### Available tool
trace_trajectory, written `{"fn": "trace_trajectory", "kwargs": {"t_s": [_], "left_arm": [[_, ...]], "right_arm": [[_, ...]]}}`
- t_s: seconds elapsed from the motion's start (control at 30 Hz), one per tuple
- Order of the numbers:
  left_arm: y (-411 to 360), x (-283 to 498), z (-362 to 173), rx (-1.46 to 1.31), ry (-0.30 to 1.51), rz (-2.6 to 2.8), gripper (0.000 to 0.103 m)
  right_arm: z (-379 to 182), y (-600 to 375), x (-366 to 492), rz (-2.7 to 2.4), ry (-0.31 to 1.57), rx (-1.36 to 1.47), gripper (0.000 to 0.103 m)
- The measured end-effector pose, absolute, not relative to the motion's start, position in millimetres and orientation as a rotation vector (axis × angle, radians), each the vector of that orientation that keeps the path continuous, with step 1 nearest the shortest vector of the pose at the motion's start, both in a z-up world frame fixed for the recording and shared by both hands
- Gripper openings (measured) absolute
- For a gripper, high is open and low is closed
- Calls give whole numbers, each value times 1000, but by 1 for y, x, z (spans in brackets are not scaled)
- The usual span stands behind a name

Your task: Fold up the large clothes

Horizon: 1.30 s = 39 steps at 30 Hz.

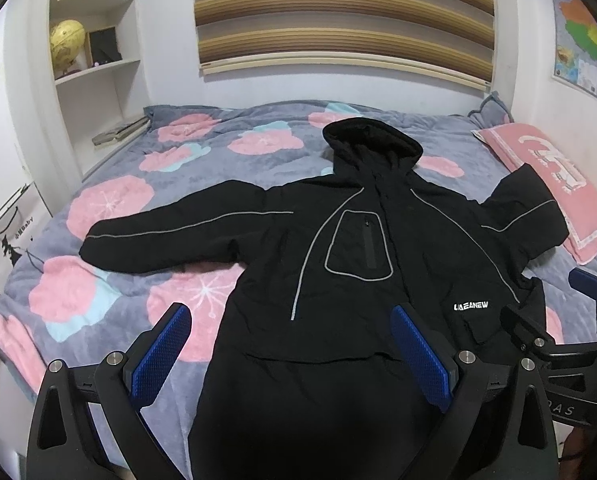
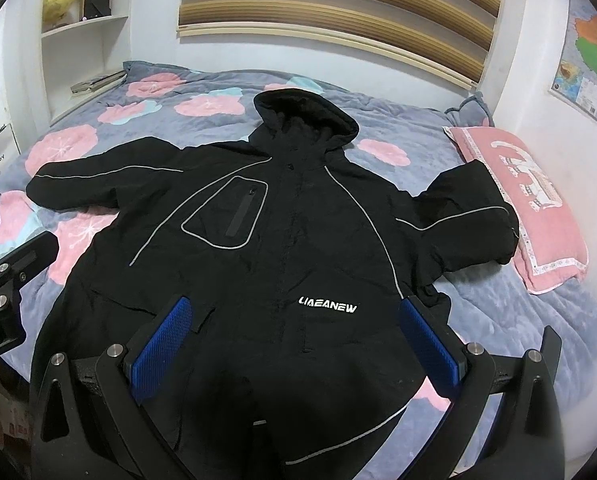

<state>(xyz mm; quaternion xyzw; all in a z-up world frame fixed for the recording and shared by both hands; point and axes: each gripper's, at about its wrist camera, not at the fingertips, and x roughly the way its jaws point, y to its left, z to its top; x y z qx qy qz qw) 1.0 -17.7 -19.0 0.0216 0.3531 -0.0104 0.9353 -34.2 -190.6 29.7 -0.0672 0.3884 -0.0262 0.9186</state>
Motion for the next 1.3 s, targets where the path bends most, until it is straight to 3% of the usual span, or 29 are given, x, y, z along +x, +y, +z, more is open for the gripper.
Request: {"fn": "trace_trajectory", "kwargs": {"t_s": [1.3], "left_arm": [[0,28,-45,-7,785,-15,100]], "right_arm": [[9,-174,-5,-21,852,-148,103]]}}
